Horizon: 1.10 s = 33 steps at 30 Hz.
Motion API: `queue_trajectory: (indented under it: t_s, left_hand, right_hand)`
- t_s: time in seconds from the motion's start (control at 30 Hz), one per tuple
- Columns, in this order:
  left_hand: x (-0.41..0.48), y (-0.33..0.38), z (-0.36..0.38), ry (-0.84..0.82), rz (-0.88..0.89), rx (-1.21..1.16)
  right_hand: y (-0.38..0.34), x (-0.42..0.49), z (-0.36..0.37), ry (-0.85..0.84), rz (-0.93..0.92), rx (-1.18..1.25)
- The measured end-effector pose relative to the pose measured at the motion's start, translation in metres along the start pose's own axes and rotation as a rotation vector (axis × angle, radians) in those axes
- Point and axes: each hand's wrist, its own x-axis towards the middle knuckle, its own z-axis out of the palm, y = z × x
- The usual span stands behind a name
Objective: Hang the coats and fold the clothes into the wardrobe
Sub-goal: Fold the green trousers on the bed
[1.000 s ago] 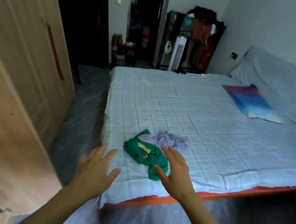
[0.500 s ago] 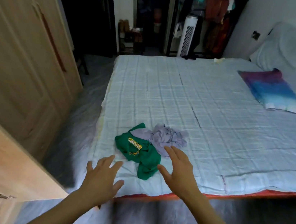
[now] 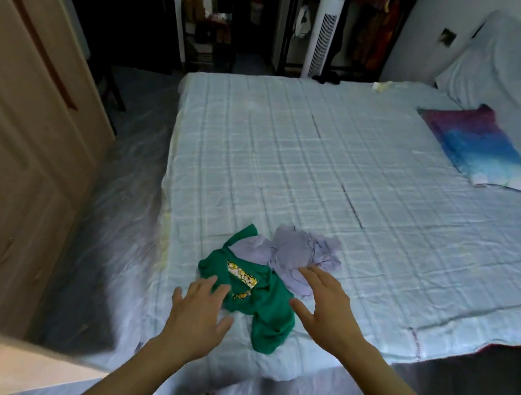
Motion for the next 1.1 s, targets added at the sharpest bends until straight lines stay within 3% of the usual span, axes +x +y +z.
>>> queue_trajectory:
  t_s: [0.3,0.9,1.1]
  left_hand:
    - [0.078,-0.052,0.007,-0.094,0.04,-0.033]
    - [0.212,-0.083,0.084,-0.179,0.03,-0.028]
    - [0.254,-0.088,0.11,-0.161,0.015,-0.031]
  right_hand:
    - [-0.02,0.068,0.045,-0.125,0.08,0.01]
    - [0.047,0.174,0.193,-0.277,0.163,0.205]
    - [0.056,0.188,0.238,-0.418,0.165,0.154]
